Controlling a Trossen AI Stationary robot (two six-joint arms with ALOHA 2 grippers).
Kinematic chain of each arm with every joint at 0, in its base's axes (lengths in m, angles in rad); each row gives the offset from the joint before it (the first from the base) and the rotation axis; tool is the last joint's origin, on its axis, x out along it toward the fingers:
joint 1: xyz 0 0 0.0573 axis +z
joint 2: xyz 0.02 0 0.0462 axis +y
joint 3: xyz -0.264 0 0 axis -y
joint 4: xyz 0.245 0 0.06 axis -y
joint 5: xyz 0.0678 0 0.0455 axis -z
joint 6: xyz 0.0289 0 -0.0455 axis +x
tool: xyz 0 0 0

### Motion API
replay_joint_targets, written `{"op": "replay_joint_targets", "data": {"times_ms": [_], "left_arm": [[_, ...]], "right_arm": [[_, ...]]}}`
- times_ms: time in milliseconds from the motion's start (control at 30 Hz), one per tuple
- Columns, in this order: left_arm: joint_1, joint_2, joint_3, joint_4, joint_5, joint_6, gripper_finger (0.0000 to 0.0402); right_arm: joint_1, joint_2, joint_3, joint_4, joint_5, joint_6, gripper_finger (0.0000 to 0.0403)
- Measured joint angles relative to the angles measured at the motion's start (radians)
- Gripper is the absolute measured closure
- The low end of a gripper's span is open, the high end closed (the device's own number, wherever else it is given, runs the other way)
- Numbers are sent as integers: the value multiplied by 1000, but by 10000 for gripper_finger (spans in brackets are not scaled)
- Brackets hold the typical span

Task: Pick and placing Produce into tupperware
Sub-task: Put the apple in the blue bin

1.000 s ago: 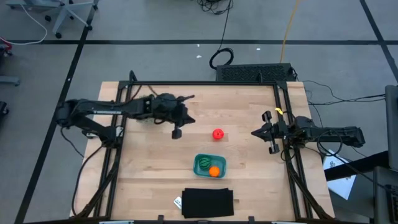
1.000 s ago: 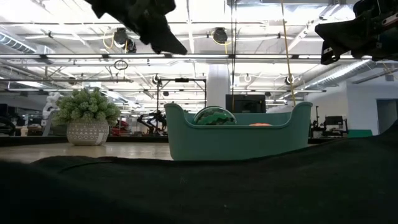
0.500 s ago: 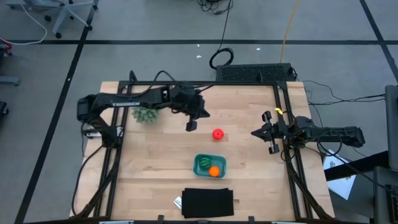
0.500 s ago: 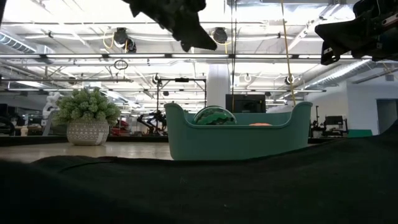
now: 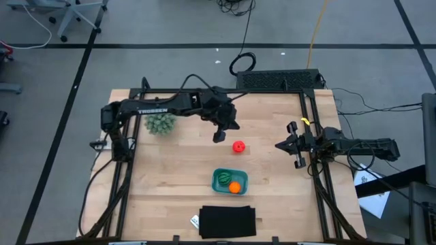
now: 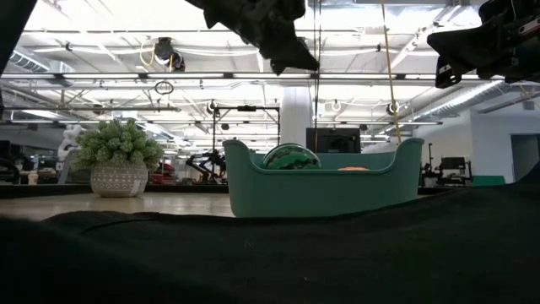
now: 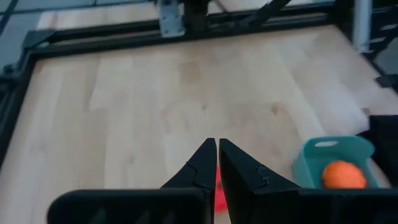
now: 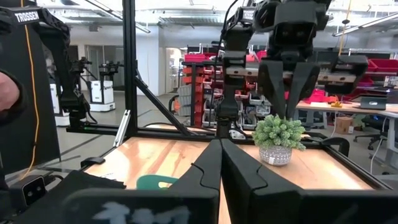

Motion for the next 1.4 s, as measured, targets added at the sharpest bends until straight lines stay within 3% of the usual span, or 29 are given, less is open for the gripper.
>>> {"op": "replay_joint_targets", "data": {"times_ms": [367, 733, 900, 1100, 1267, 1400], "left_arm": [[10, 116, 176, -27, 24, 43, 380], [7, 172, 226, -127, -117, 285, 364], [6, 173, 224, -180, -116, 369, 295], [-2, 173, 223, -209, -117, 404, 165], [-26, 172, 223, -253, -198, 408, 61], [-58, 182, 223, -279, -245, 424, 15]], "right_arm": [[0, 3, 0, 5, 0, 3, 403], [0, 12, 0, 6, 0, 19, 403], [0, 18, 0, 6, 0, 19, 403], [0, 18, 0, 4, 0, 19, 403], [0, 19, 0, -2, 0, 19, 403], [0, 19, 0, -14, 0, 19, 403]]}}
